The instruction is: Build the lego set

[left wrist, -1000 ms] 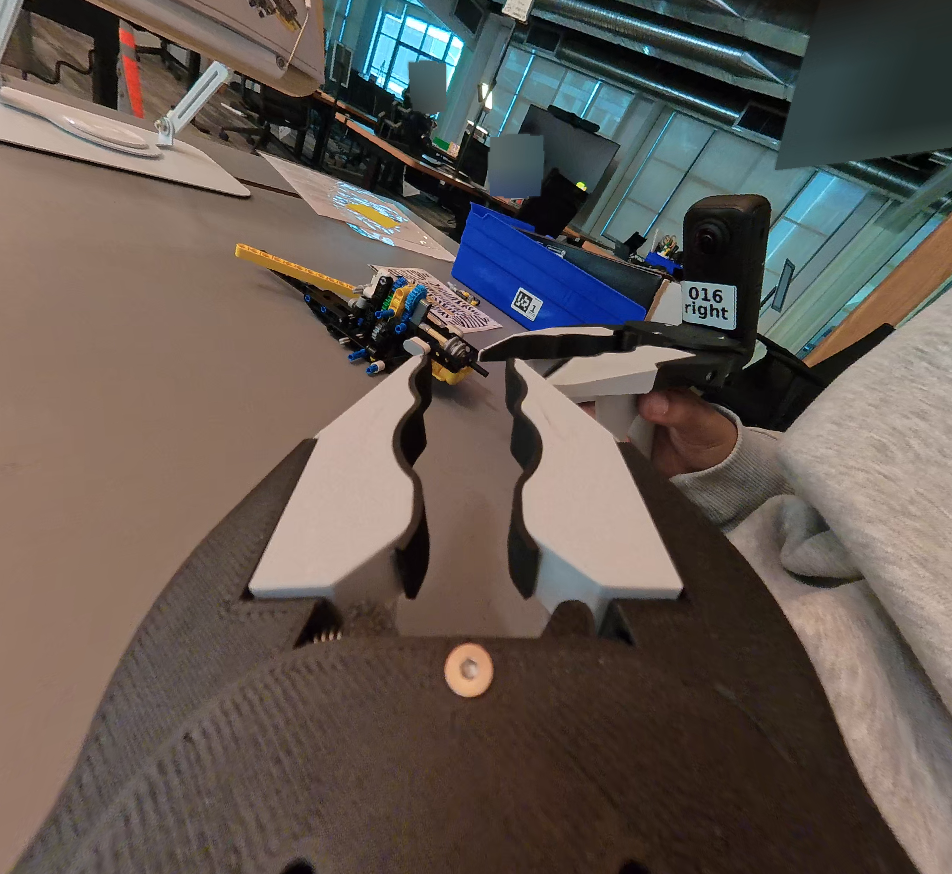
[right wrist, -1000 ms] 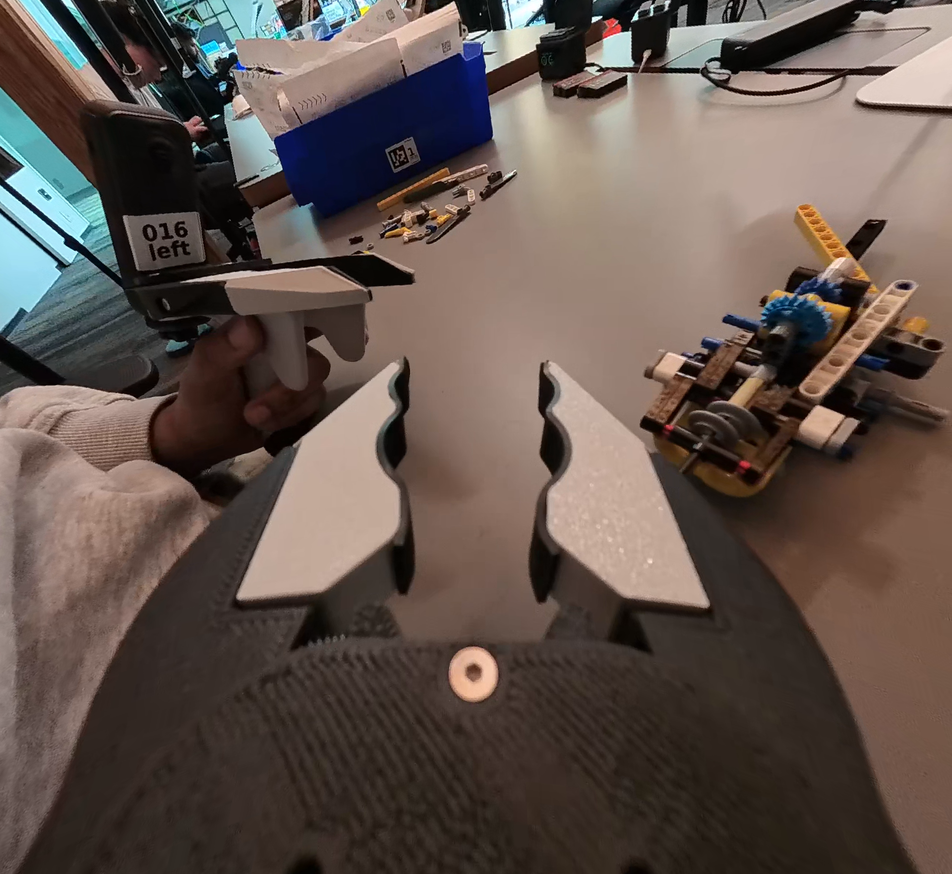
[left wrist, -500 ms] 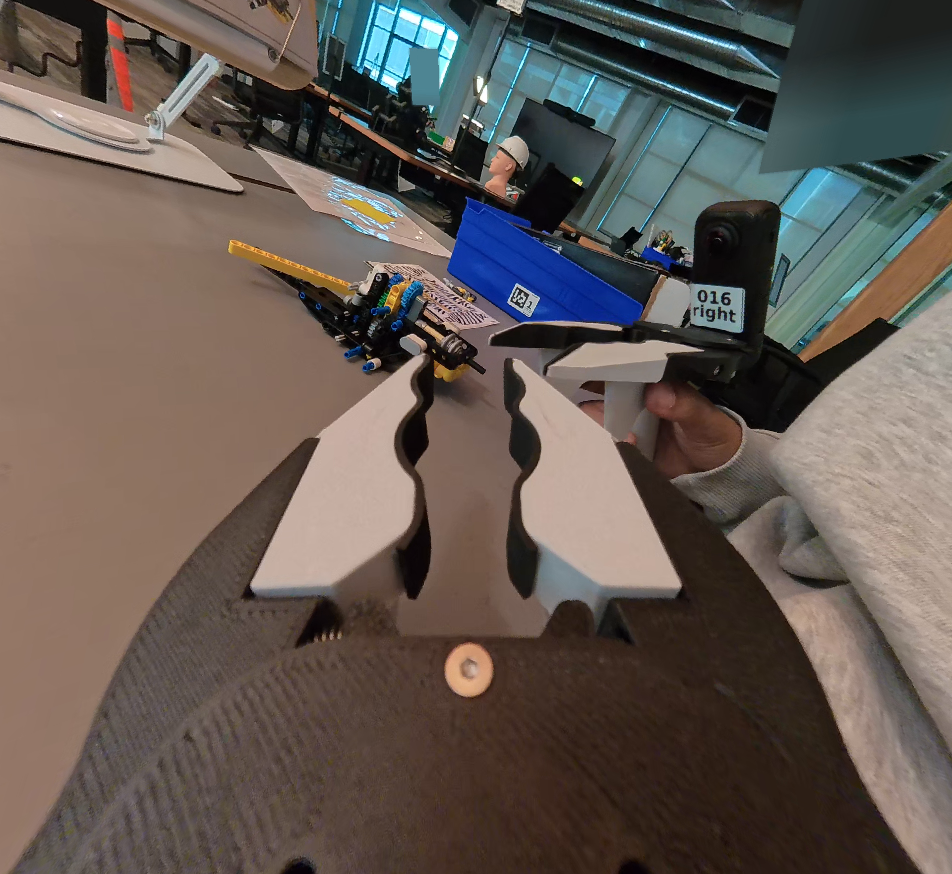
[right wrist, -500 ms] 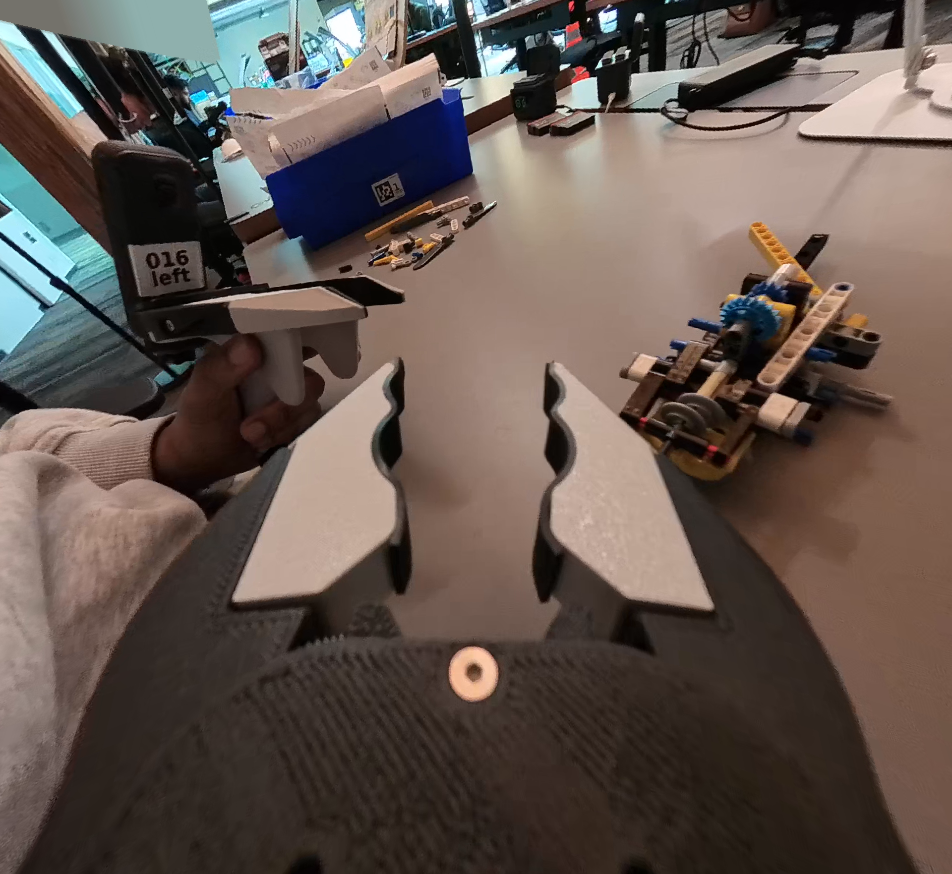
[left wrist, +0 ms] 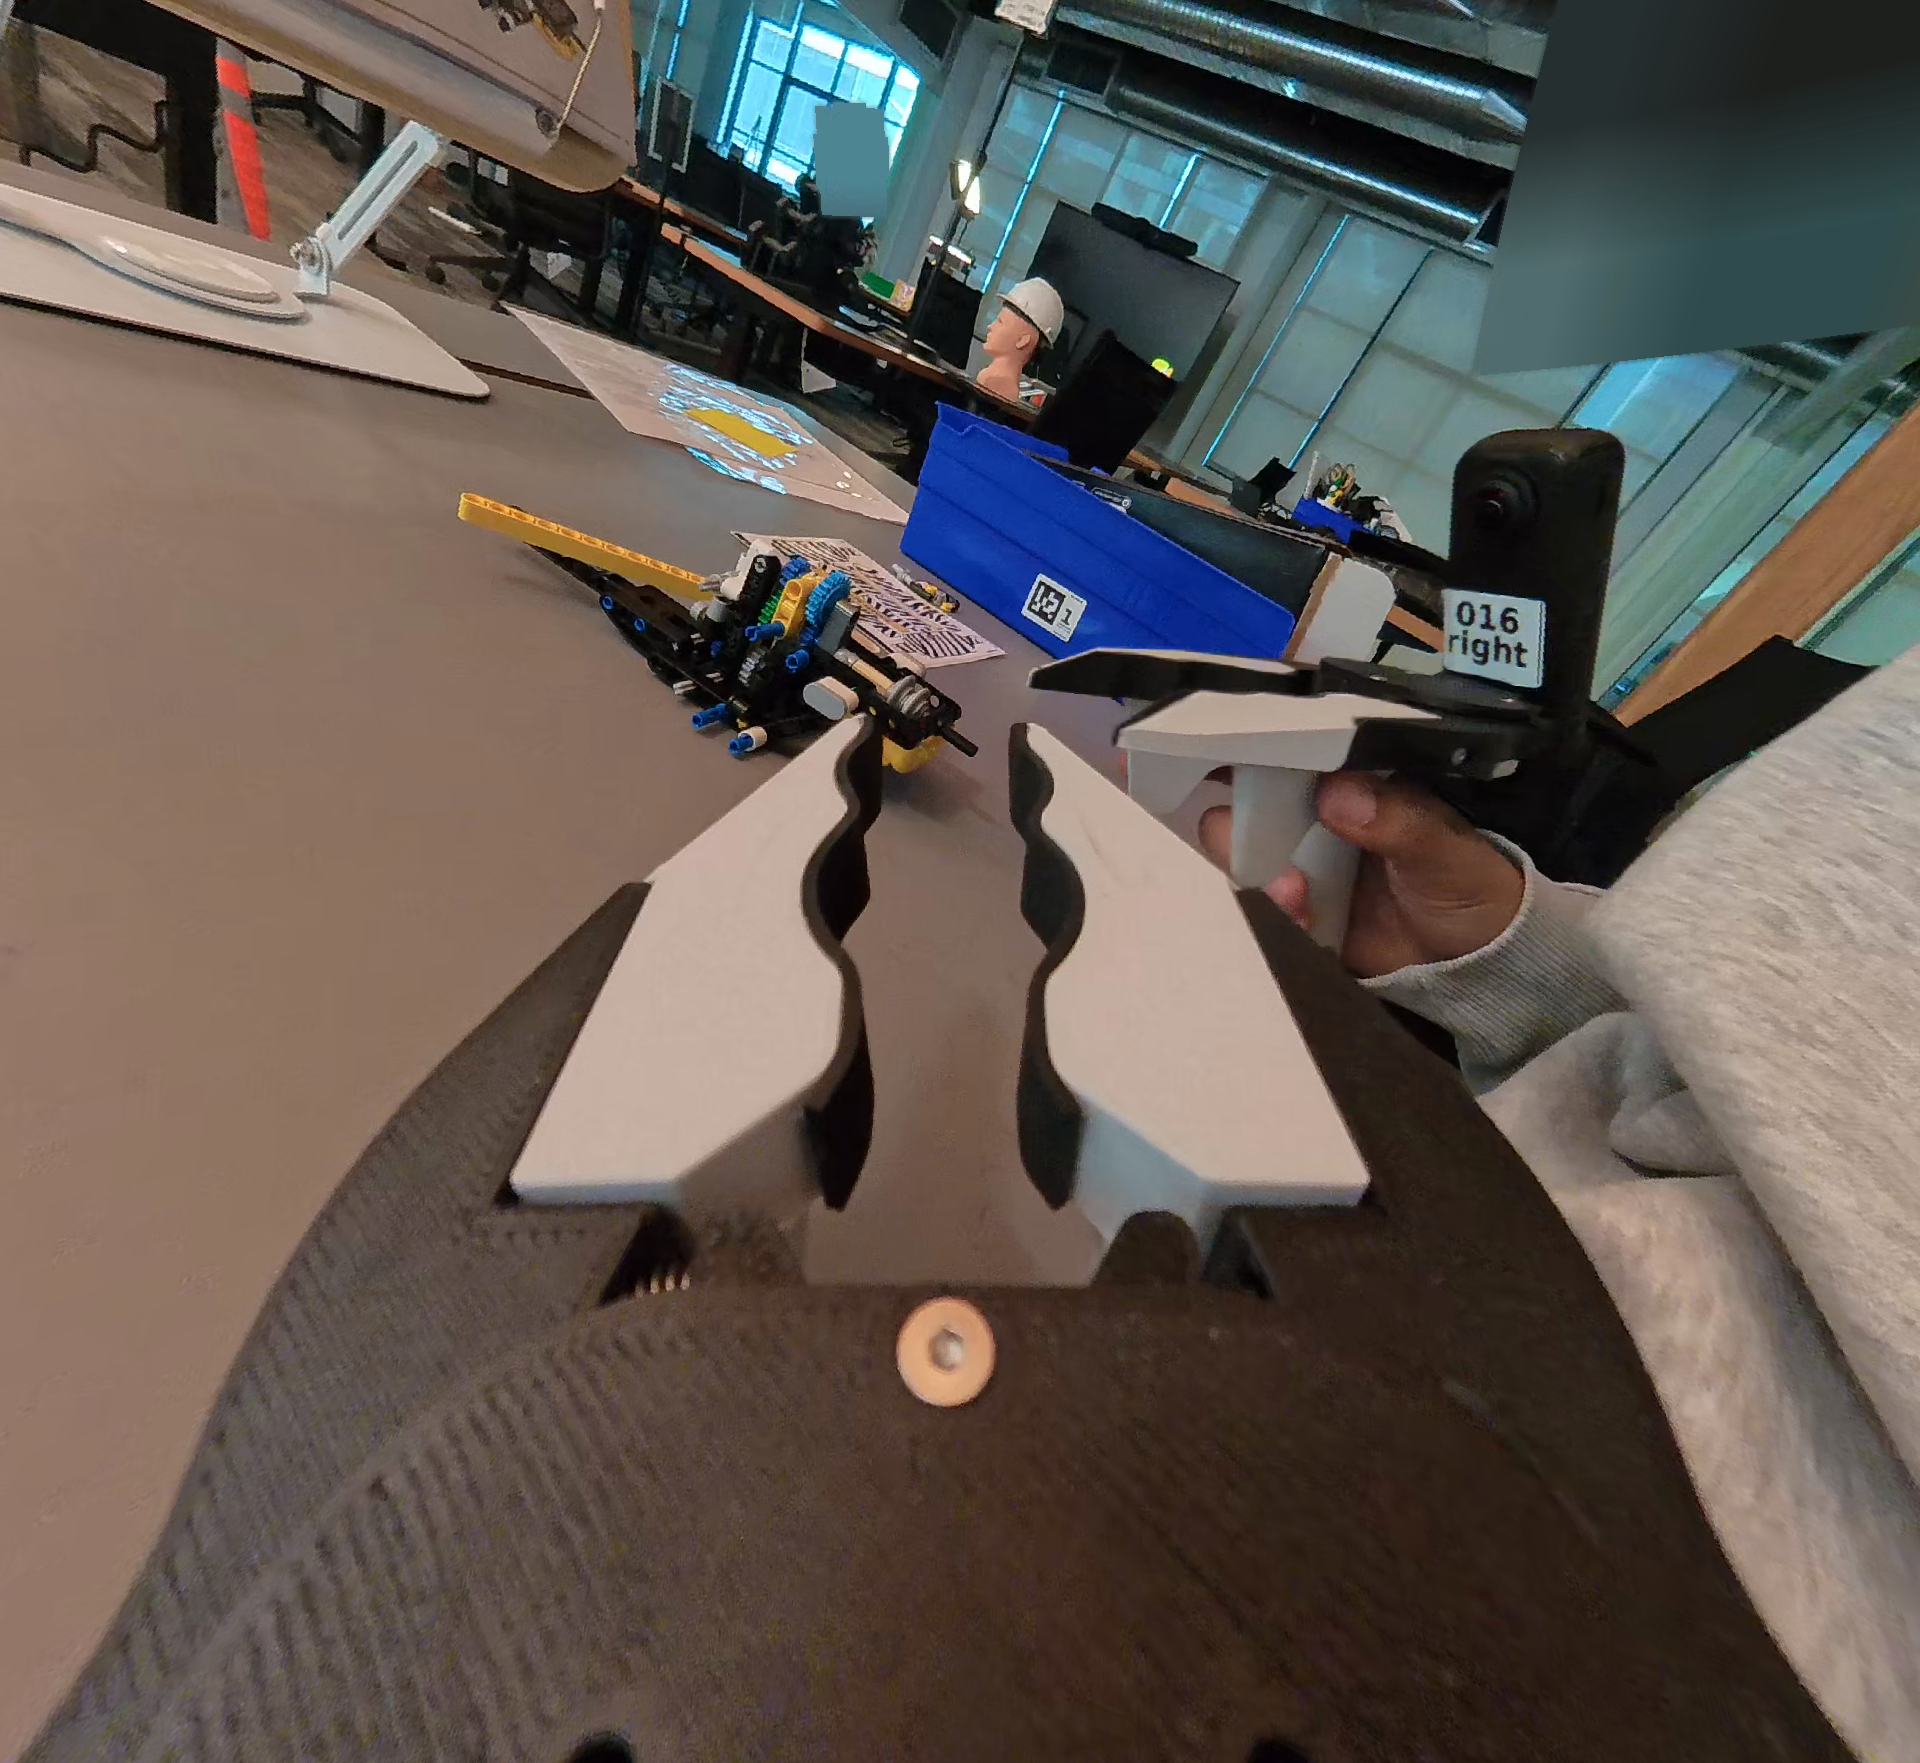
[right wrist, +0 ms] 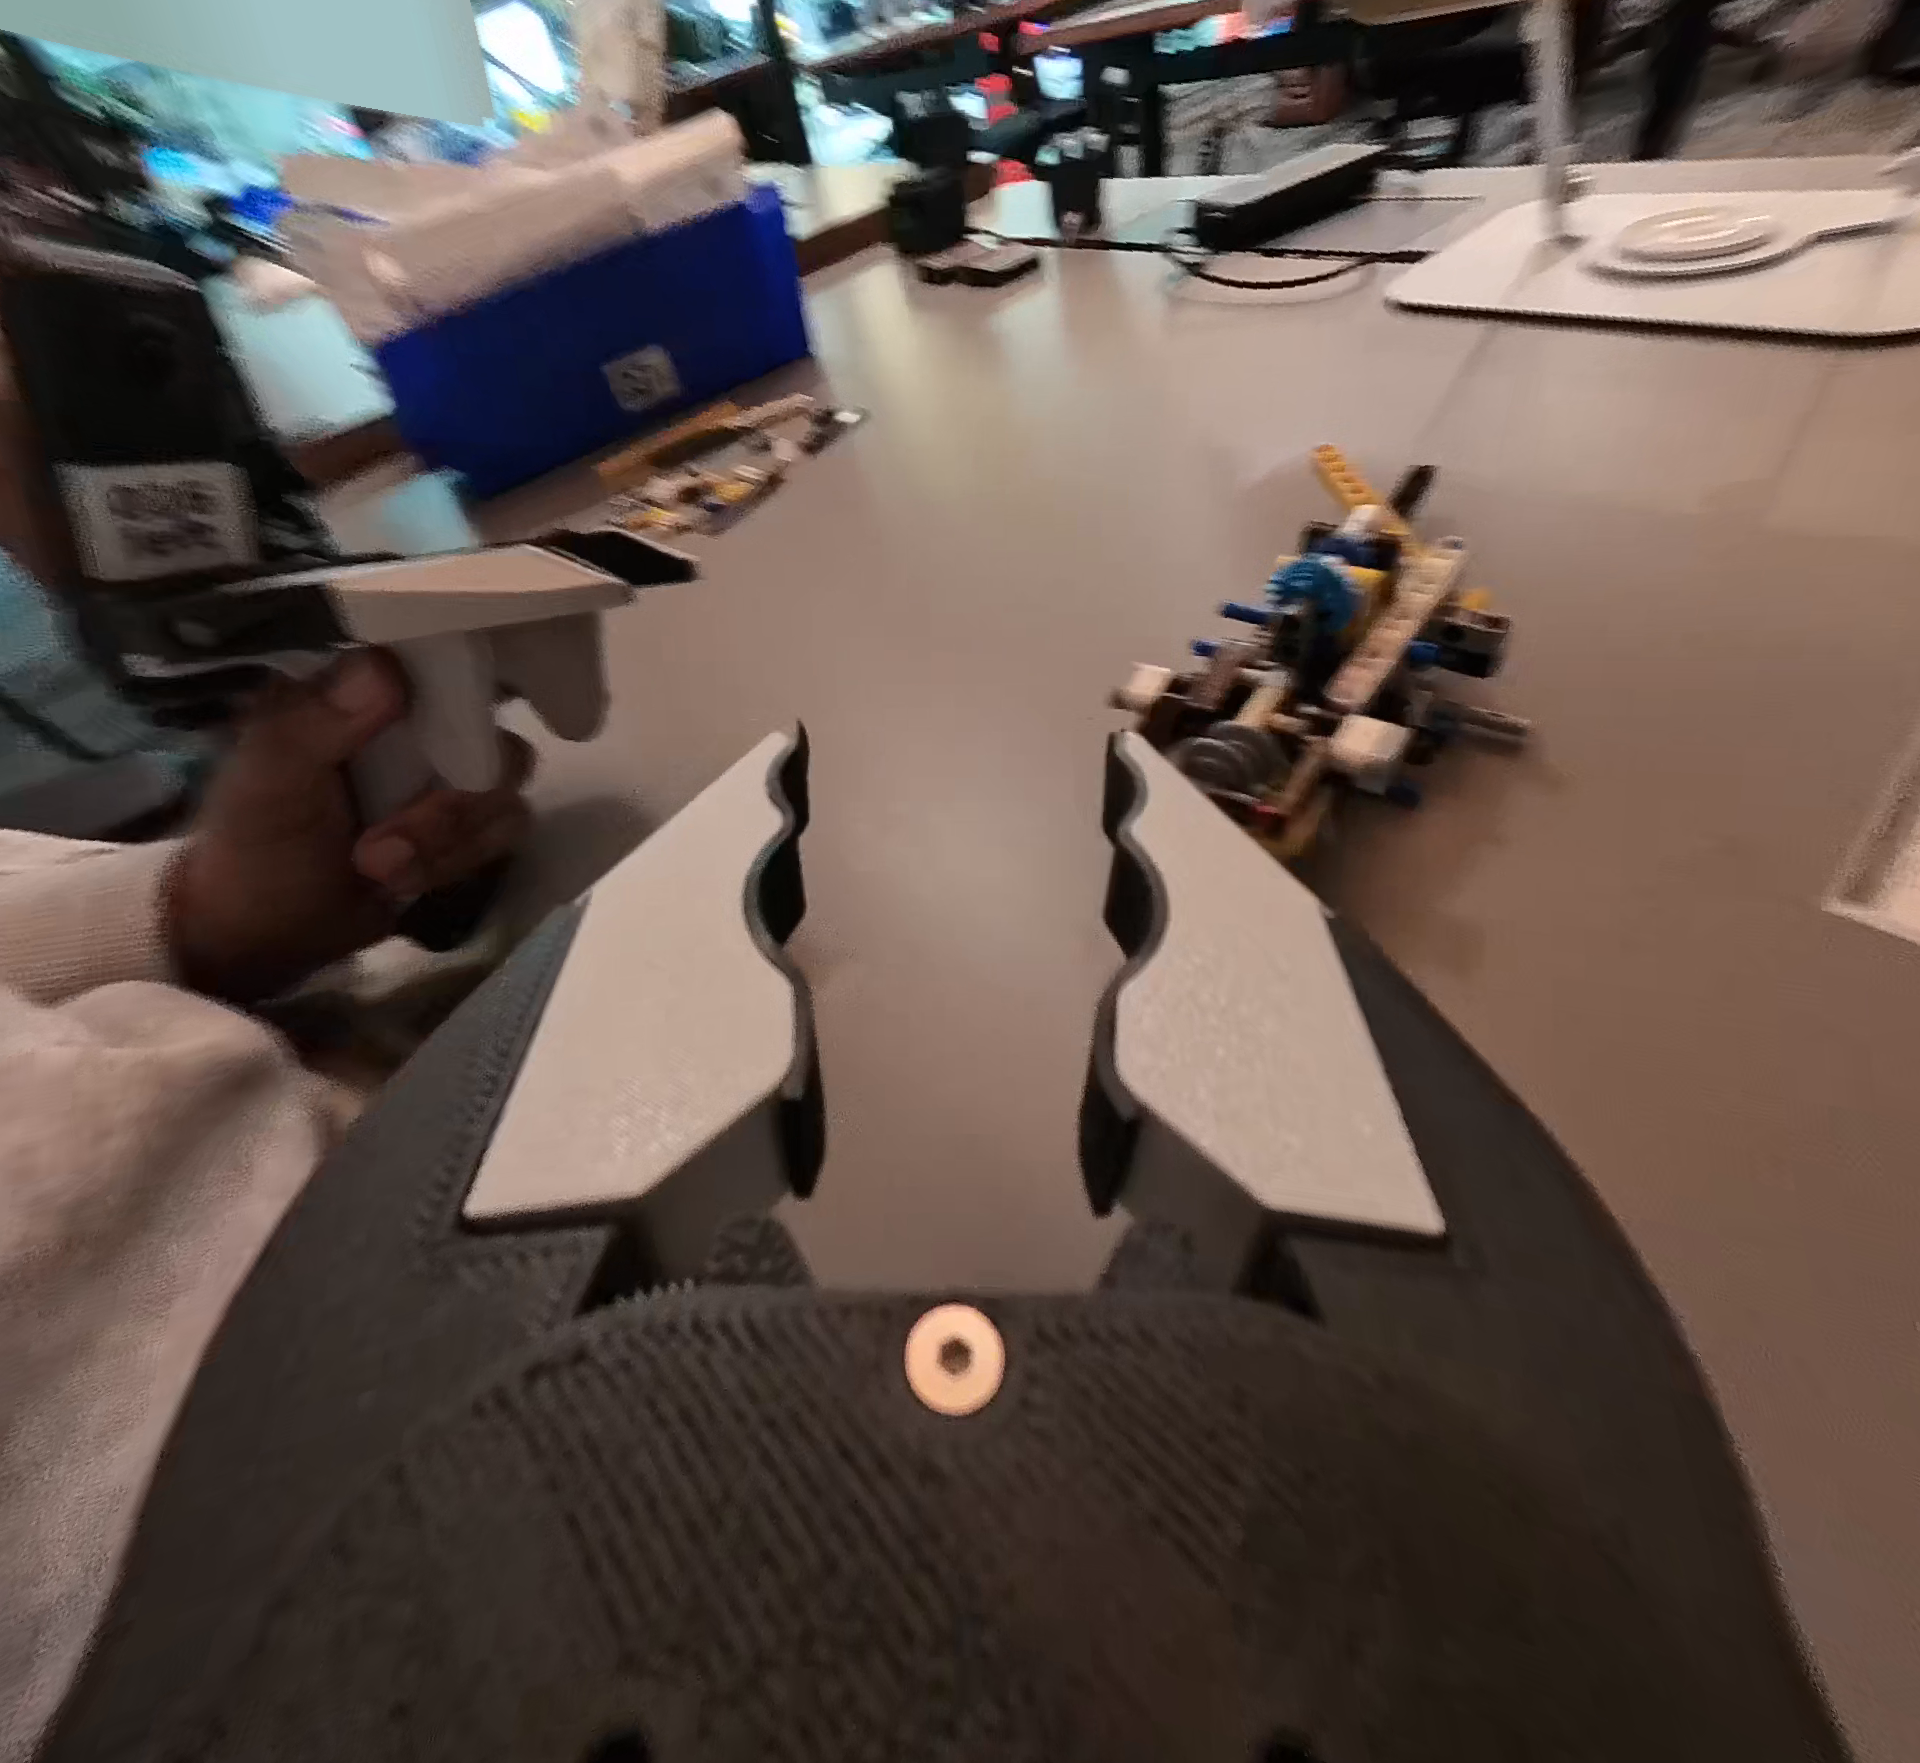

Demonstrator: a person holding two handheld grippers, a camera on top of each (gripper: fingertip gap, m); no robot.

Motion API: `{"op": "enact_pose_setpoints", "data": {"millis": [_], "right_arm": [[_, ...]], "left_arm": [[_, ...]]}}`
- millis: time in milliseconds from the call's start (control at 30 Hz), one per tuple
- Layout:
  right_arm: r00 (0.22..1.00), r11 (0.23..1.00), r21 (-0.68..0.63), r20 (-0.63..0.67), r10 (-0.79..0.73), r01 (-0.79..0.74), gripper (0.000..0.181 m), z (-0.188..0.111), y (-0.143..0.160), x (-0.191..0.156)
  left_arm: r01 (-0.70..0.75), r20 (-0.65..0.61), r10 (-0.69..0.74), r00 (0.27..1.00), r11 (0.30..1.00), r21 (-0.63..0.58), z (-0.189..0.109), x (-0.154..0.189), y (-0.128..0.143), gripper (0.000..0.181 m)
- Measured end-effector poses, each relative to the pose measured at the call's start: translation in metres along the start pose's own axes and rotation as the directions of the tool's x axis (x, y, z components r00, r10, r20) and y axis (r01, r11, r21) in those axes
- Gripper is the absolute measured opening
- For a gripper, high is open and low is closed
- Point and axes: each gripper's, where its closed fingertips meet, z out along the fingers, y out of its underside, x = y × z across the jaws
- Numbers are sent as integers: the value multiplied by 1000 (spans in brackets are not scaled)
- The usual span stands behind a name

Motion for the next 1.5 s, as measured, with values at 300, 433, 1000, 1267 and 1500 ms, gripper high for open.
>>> {"op": "enact_pose_setpoints", "data": {"millis": [300,433,1000,1267,1500], "right_arm": [[804,886,-220,-373,-463,408,75,10,2,44],[782,860,-299,-366,-504,414,71,23,12,53],[762,896,-337,-486,-427,288,53,-4,11,121],[837,914,-230,-375,-399,333,48,0,2,101],[902,953,-140,-310,-299,268,47,5,-7,101]], "left_arm": [[-1,-27,1,1000,1000,-2,0,3,0,22],[-5,-44,5,999,1000,15,-2,6,-2,23],[50,-67,-48,997,998,34,-3,3,-6,24],[31,-43,-29,999,997,65,-5,2,-10,25],[40,-48,-37,998,998,53,-4,2,-9,26]]}}
